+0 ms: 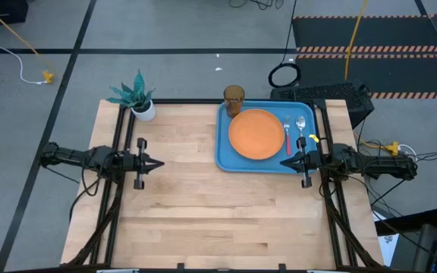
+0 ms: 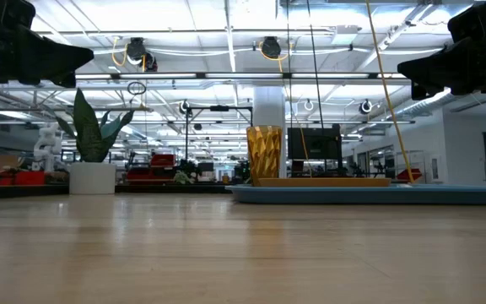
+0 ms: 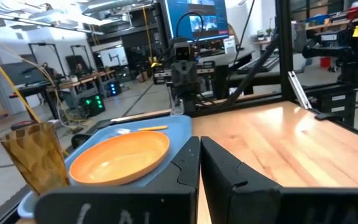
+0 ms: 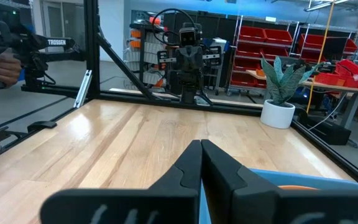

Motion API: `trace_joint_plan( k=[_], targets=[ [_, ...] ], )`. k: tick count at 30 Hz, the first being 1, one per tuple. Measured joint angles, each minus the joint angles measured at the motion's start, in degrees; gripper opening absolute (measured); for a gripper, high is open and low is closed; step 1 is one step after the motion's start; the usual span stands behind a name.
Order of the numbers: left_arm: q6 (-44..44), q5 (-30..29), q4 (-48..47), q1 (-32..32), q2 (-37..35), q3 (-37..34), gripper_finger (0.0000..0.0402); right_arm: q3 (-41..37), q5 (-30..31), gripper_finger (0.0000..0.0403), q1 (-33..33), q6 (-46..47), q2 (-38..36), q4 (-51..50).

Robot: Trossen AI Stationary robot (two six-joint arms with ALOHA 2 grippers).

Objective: Pick and place plate/cup/fork/spoon on tray
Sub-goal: Return to Home Position

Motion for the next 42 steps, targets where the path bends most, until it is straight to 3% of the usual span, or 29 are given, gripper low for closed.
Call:
trace_joint_plan(
  k=[11, 42],
  targets=[
    [-1.2, 6.4, -0.5, 5.2, 0.0, 0.0, 0.0013, 0.0, 0.0, 0.0000, 0.0, 0.0, 0.0, 0.0],
    [-5.2, 6.4, -3.8, 7.6, 0.2, 0.1, 0.0024, 0.0, 0.0, 0.0000, 0.0, 0.0, 0.0, 0.0]
  ],
)
